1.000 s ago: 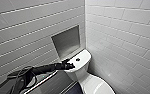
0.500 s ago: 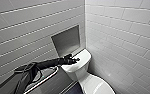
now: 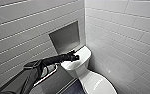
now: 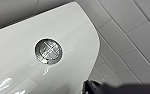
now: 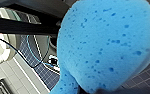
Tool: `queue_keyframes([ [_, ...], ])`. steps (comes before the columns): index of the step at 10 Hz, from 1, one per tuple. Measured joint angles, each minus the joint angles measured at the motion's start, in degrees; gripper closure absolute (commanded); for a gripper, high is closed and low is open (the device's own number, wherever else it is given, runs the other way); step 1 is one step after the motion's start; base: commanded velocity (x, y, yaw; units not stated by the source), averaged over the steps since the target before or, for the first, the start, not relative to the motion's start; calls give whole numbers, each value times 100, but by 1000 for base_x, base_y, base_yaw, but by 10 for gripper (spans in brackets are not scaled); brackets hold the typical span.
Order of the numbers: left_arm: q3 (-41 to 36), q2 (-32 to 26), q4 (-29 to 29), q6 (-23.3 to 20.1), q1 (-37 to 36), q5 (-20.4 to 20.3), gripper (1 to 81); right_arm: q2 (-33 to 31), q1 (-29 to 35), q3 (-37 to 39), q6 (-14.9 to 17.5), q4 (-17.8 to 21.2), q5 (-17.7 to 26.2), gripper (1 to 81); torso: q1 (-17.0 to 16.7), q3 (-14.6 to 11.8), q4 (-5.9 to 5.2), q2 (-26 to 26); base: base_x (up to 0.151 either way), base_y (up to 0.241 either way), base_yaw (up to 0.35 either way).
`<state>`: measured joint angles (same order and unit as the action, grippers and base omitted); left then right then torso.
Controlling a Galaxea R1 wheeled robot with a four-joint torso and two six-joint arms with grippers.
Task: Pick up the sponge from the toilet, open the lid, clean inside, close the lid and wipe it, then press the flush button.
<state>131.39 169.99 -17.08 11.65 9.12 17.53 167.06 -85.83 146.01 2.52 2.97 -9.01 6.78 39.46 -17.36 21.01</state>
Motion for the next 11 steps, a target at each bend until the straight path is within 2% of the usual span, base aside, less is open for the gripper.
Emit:
queue_keyframes([
  [7,868,428,160,-2,-256,35,811,15,30,0,-2,5,-11,811,0,40,0,-2,0,0,0],
  [9,1197,571,352,-5,-372,41,811,15,26,-2,0,7,-5,811,0,212,0,-2,0,0,0],
  [11,1425,697,578,-5,-385,49,811,17,50,-22,0,13,-30,811,2,265,0,-6,0,0,0],
])
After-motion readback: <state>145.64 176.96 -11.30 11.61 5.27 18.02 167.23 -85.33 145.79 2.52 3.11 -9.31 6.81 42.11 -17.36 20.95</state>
